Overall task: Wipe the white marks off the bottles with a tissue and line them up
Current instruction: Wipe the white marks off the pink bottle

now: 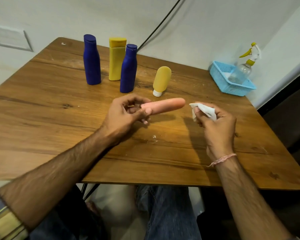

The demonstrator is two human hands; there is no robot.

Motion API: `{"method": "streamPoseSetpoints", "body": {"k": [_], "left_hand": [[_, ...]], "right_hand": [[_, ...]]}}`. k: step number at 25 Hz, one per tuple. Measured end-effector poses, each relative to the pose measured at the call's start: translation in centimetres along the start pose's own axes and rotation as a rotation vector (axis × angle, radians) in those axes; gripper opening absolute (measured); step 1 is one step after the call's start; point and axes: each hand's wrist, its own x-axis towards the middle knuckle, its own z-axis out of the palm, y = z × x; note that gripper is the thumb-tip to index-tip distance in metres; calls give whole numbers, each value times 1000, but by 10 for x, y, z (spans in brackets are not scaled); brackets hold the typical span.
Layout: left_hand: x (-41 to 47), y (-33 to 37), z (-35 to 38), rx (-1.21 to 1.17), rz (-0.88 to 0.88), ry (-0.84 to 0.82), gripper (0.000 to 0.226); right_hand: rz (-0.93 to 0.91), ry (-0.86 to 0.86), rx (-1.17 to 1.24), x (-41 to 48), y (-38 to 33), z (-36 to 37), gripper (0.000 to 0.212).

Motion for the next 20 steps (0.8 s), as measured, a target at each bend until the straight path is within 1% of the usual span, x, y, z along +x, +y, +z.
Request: {"method": "streamPoseSetpoints", "body": {"k": [1,2,4,6,9,11,12,15,16,17,20], "left_hand": [[0,2,1,-173,-100,-3,37],[1,4,2,-286,-168,0,42],[3,8,4,-396,-263,34,41],[5,12,6,-447,-336,69,35],[4,16,6,-505,-416,51,36],[3,17,6,-541,-452,21,36],[3,16,6,-557,-464,11,35],[5,14,3,-567,-467,-6,32],[5,13,3,-564,-464,-11,32],[5,13,4,-563,-461,-12,32],[5,13,6,-569,-452,-1,30]], "right_hand": [[26,17,45,-3,-2,5,24],[34,30,80,-5,-4,10,20],[-15,55,93,-11,-10,22,16],[-174,53,0,-15,-15,32,17],[-413,49,-227,-16,-19,43,26],[-473,69,-322,-21,-22,53,30],[-499,43,-346,-28,-23,59,31],[-637,-161,-395,-55,-22,74,30],[-661,-200,-399,-54,-21,73,31],[-660,-191,-405,-47,-21,71,29],[-564,-34,-430,-24,-24,64,27]]}}
